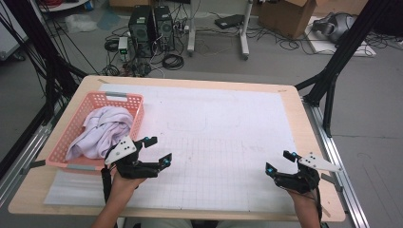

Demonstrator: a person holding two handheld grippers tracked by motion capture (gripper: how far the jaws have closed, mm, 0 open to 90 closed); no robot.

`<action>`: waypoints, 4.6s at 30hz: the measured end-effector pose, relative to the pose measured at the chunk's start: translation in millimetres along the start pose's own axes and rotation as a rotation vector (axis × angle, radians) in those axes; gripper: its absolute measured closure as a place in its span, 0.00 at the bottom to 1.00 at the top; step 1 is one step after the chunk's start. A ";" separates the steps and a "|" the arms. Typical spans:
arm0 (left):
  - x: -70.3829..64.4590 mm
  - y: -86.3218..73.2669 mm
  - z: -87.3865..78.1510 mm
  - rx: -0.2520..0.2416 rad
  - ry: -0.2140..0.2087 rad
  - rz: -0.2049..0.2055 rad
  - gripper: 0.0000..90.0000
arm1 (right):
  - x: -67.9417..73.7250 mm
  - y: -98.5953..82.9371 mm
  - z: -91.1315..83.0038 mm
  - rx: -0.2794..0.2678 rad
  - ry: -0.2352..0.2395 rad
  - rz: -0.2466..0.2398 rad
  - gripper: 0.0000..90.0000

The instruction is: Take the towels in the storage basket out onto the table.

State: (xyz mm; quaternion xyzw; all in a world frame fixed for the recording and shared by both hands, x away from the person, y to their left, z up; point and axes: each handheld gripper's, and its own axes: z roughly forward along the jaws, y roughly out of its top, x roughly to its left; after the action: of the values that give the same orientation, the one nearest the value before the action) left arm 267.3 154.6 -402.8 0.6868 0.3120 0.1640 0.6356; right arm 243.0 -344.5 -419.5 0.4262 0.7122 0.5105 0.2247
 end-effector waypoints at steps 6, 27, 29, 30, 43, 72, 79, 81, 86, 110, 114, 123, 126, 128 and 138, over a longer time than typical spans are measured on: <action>2.0 2.0 -4.1 0.004 0.010 -0.003 0.17 | 0.8 -0.4 2.5 0.009 0.013 -0.010 0.12; 36.6 63.8 -39.2 -0.046 0.104 0.045 0.17 | 0.9 -0.2 1.8 0.002 0.012 0.000 0.12; 45.3 68.4 -42.0 -0.052 0.104 0.019 0.17 | 1.0 -0.2 2.2 0.003 0.011 0.002 0.12; 51.7 72.0 -43.6 -0.031 0.115 0.026 0.17 | 1.2 -0.1 2.3 0.006 0.011 0.004 0.12; 99.9 79.7 -55.2 0.090 0.231 0.002 0.17 | 1.4 -1.0 4.9 0.022 0.015 0.002 0.12; 185.5 25.9 -47.1 0.624 0.521 -0.074 0.17 | 3.4 -3.0 10.1 0.048 0.019 -0.006 0.12; 186.8 15.2 -36.3 0.708 0.552 -0.060 0.13 | 4.2 -2.4 9.2 0.037 0.013 -0.010 0.12; 186.9 15.0 -36.4 0.713 0.549 -0.058 0.13 | 4.6 -2.7 8.8 0.043 0.012 -0.007 0.12; 187.2 11.1 -34.9 0.747 0.564 -0.031 0.17 | 5.1 -2.8 9.2 0.044 0.014 -0.010 0.12; 182.9 24.0 -57.7 0.539 0.557 -0.082 0.61 | 4.0 -3.1 7.9 0.044 0.011 0.006 0.12; 178.6 29.7 -64.5 0.441 0.536 -0.064 0.61 | 4.3 -3.0 8.1 0.044 0.011 0.005 0.12; 168.9 38.2 -82.3 0.232 0.523 -0.037 0.61 | 5.6 -2.6 8.4 0.041 0.015 0.001 0.12; 165.5 42.2 -87.5 0.160 0.510 -0.038 0.61 | 6.2 -2.6 8.6 0.043 0.016 0.006 0.12; 163.3 44.8 -89.4 0.123 0.496 -0.036 0.61 | 5.9 -2.5 9.1 0.042 0.017 0.003 0.12; 154.0 51.9 -92.7 -0.005 0.418 -0.026 0.61 | 6.8 -2.3 9.4 0.039 0.020 0.000 0.12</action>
State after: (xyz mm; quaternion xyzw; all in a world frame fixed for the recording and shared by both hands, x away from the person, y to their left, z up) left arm 336.8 324.3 -365.8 0.6322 0.4453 0.2955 0.5609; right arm 245.6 -334.0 -424.3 0.4254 0.7243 0.5007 0.2091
